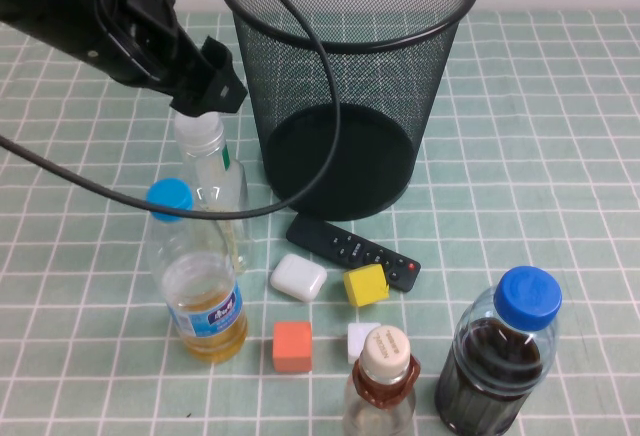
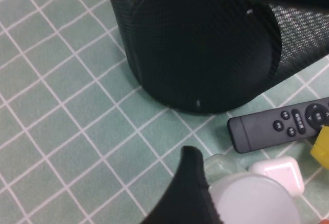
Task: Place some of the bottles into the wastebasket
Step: Pick up a bottle from the table with left arm
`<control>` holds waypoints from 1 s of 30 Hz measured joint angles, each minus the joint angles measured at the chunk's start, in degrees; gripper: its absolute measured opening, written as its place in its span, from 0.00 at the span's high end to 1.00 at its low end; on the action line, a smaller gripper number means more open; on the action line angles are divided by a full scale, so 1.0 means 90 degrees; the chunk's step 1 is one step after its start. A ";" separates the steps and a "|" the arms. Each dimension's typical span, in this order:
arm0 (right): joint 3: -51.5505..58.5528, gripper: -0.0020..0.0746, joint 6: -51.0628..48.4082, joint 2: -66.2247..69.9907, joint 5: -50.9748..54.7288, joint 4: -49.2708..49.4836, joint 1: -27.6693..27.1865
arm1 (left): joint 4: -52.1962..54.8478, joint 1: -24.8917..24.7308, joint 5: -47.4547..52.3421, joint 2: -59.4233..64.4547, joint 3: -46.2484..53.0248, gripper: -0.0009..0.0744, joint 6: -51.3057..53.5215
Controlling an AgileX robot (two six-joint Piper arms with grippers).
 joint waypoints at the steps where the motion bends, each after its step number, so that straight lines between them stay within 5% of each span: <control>1: 0.0000 0.98 0.0000 0.0000 0.0000 0.0000 0.0000 | 0.0014 0.0000 -0.0004 0.0055 0.0000 0.27 0.0001; 14: 0.0000 0.98 0.0000 0.0000 0.0000 0.0000 0.0000 | 0.0157 0.0000 0.0175 0.0852 0.0000 0.26 -0.0042; 16: 0.0000 0.98 0.0000 0.0000 0.0000 0.0000 0.0000 | 0.0186 0.0000 0.0230 0.0890 0.0000 0.30 -0.0209; 20: 0.0000 0.98 0.0000 0.0000 0.0000 0.0000 0.0000 | 0.0363 0.0000 0.0257 0.0889 0.0000 0.56 -0.0447; 30: 0.0000 0.98 0.0000 0.0000 0.0000 0.0000 0.0000 | 0.1108 0.0000 0.0523 0.0501 -0.0405 0.54 -0.0755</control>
